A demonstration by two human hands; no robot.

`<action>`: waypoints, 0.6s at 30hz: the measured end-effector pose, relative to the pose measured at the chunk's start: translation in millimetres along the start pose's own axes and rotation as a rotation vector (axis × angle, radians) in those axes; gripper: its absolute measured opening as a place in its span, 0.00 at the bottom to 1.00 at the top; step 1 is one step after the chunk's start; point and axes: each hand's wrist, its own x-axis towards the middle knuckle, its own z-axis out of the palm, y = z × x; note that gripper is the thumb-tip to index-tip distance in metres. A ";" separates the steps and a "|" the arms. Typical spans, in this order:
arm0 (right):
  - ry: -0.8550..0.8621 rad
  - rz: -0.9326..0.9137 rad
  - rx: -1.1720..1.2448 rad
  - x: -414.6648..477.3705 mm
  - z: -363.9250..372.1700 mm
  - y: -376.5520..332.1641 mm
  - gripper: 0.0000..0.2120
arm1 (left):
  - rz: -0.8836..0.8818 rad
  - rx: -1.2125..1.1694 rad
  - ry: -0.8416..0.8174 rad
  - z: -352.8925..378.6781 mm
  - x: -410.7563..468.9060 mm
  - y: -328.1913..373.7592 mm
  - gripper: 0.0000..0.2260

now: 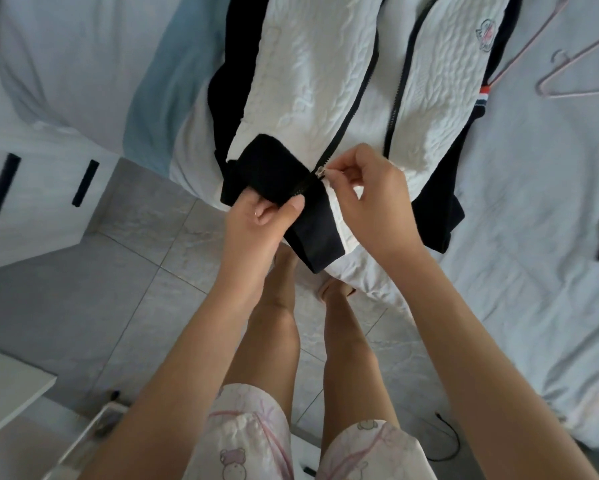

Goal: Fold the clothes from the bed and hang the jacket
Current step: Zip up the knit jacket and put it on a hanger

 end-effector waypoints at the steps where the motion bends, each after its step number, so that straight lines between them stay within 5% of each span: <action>1: 0.000 -0.004 0.005 0.7 2.6 -1.5 0.03 | -0.014 -0.044 0.003 3.6 -2.0 -2.1 0.06; 7: -0.032 -0.190 -0.241 6.0 15.8 0.4 0.05 | 0.029 -0.024 0.116 -8.5 -4.4 -9.9 0.04; 12: -0.054 -0.122 -0.290 31.6 14.0 6.1 0.04 | -0.012 0.001 0.146 -41.7 -7.2 -11.4 0.02; 18: -0.247 -0.136 -0.238 49.4 20.7 -6.1 0.02 | -0.050 0.226 0.170 -69.7 2.2 -13.8 0.13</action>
